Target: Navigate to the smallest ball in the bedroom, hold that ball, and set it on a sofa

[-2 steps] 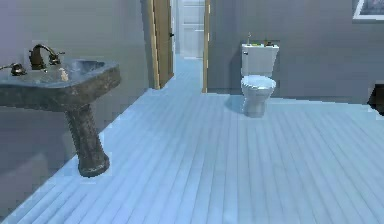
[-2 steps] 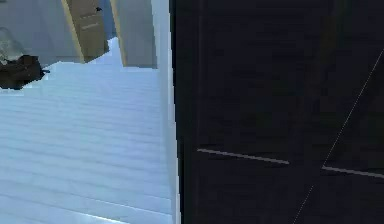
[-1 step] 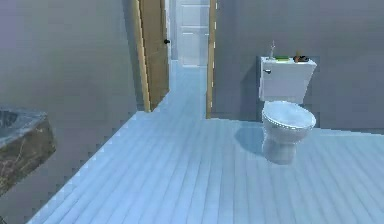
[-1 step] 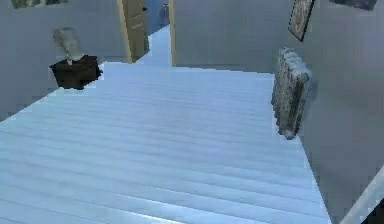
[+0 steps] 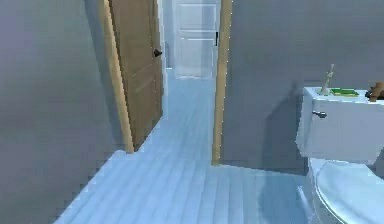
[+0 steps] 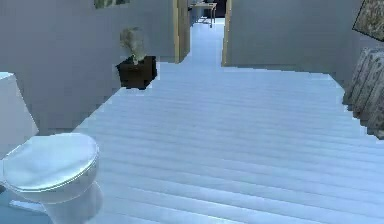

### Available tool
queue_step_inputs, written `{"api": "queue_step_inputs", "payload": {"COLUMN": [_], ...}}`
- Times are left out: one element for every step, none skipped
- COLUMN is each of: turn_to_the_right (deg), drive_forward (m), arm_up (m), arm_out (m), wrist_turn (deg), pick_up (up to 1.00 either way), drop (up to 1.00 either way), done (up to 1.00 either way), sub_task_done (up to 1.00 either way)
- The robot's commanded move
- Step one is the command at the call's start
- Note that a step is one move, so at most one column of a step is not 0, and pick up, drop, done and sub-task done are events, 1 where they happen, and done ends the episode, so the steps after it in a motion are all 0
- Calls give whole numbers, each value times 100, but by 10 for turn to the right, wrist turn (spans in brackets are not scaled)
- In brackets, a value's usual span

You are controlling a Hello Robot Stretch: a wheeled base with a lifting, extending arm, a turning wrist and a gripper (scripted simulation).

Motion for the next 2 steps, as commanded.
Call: {"api": "queue_step_inputs", "payload": {"turn_to_the_right": [0, 0], "drive_forward": [100, 35], "arm_up": [0, 0], "arm_out": [0, 0], "wrist_turn": [0, 0], "pick_up": [0, 0], "drop": [0, 0], "done": [0, 0], "sub_task_done": [0, 0]}}
